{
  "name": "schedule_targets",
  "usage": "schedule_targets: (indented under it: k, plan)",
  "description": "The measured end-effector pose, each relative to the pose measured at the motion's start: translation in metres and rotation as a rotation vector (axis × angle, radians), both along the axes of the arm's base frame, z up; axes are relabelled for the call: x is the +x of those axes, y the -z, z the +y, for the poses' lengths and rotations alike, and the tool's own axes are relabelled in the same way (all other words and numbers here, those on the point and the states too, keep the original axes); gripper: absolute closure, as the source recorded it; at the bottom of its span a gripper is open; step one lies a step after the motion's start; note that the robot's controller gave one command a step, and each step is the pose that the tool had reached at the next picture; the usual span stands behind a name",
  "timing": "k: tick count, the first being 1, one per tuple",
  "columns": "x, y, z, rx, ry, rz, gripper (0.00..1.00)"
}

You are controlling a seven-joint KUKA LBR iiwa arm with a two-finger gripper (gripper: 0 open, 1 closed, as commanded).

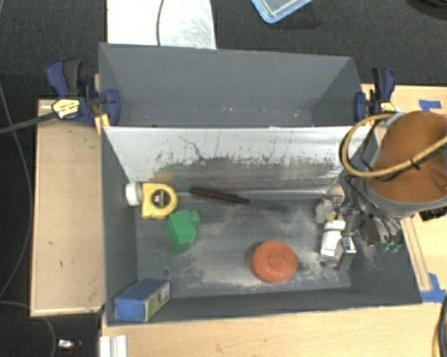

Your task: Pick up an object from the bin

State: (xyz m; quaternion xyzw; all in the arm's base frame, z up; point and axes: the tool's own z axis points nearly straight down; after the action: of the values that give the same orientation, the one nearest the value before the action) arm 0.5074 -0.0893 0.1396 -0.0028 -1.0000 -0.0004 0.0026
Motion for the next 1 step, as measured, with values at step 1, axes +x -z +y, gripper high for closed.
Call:
schedule_targets:
  k: [1]
  plan:
    - [0.0017,-0.004,0.0005,-0.001,-0.004,-0.008,0.0]
